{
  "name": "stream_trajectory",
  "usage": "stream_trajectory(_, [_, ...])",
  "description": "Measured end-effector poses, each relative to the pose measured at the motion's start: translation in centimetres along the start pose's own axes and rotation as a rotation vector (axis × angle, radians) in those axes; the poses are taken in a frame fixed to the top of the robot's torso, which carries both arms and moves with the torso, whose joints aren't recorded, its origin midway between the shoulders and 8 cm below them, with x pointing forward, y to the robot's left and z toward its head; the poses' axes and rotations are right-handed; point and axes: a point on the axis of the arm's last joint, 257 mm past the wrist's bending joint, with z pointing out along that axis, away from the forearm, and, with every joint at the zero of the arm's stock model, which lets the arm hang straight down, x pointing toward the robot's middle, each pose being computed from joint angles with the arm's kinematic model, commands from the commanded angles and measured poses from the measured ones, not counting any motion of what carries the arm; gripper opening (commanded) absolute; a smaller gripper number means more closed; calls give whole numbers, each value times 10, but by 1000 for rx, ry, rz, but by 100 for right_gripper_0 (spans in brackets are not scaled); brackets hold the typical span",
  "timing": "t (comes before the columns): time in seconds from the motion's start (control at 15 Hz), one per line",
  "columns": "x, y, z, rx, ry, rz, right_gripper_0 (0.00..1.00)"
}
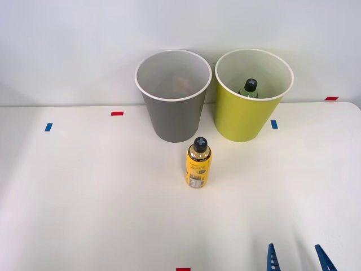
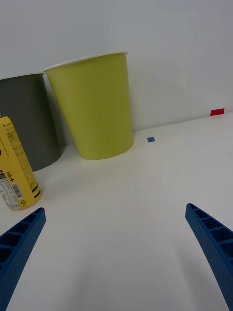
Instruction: Put cans in the gray bin, plastic bottles in the light green bin
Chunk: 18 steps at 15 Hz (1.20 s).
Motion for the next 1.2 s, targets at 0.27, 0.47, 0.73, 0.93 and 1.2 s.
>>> stream_trajectory(0.27, [0,0,0,0,0,0,100])
stream_trajectory(0.47, [0,0,0,0,0,0,100])
stream_trajectory(0.73, [0,0,0,0,0,0,100])
stream_trajectory(0.93, [0,0,0,0,0,0,100])
stream_trajectory(1.2, [0,0,0,0,0,0,100])
